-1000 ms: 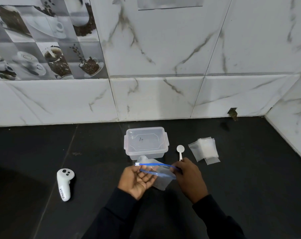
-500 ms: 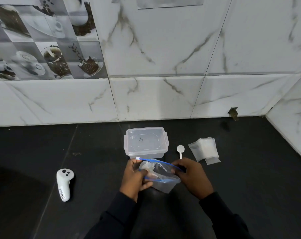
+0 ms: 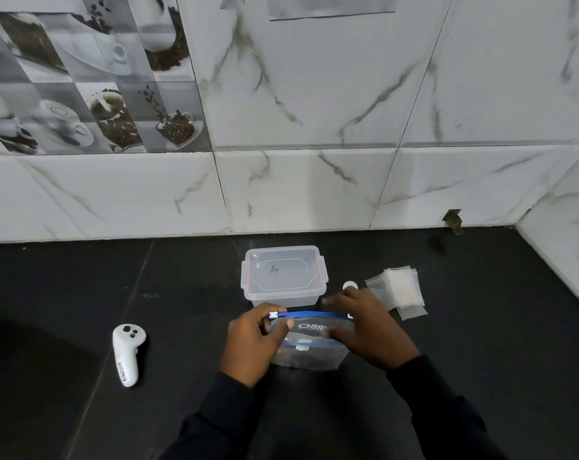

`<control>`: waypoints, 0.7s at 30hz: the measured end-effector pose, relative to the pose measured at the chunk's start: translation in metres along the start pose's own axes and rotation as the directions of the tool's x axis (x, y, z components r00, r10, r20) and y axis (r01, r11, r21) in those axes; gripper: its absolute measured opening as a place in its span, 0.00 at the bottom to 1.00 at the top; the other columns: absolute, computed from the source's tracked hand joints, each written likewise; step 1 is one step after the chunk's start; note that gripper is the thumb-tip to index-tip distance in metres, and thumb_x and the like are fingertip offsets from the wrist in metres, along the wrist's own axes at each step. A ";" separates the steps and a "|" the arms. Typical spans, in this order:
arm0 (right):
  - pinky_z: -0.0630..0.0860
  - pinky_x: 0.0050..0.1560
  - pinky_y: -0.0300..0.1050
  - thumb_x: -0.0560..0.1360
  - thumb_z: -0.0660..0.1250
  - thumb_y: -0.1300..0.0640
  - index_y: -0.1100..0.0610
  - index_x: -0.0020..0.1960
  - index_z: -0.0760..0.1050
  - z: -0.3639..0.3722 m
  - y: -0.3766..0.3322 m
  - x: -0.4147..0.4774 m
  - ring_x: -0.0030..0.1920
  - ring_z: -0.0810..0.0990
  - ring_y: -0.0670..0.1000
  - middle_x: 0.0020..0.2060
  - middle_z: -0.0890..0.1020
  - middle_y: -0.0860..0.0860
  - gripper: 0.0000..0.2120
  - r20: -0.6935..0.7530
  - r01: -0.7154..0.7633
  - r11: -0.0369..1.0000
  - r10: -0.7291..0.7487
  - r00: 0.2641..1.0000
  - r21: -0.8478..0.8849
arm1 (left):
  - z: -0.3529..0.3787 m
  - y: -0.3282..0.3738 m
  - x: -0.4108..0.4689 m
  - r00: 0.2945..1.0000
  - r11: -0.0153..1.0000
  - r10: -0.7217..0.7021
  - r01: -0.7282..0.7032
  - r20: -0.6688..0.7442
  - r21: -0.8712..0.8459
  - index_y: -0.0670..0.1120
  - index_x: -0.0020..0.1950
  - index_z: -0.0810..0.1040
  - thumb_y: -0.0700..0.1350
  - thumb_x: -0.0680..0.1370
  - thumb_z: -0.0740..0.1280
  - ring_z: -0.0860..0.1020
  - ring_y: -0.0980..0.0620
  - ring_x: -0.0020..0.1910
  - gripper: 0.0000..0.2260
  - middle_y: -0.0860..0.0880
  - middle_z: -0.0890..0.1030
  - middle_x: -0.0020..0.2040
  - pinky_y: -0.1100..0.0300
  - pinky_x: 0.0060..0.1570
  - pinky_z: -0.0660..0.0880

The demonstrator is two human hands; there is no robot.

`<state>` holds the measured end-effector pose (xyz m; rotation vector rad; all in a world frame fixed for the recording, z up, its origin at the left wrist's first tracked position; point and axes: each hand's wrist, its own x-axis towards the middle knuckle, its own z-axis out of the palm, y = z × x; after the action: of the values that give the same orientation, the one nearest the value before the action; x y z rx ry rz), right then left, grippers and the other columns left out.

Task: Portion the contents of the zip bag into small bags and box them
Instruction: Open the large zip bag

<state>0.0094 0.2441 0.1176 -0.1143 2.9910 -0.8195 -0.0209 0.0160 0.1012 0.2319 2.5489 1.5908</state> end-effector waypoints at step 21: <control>0.73 0.44 0.33 0.74 0.71 0.56 0.54 0.44 0.83 0.009 -0.061 0.036 0.42 0.79 0.45 0.40 0.83 0.46 0.03 -0.004 0.146 0.965 -0.149 0.989 0.216 | -0.005 0.001 -0.008 0.998 0.955 0.015 0.004 0.061 -0.296 0.45 0.48 0.81 0.39 0.76 0.72 0.85 0.45 0.40 0.03 0.44 0.86 0.38 0.52 0.43 0.80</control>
<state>-0.0225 0.1838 0.1402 -0.3370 2.8848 -1.1475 -0.0138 0.0105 0.1048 0.2523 2.2258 1.9065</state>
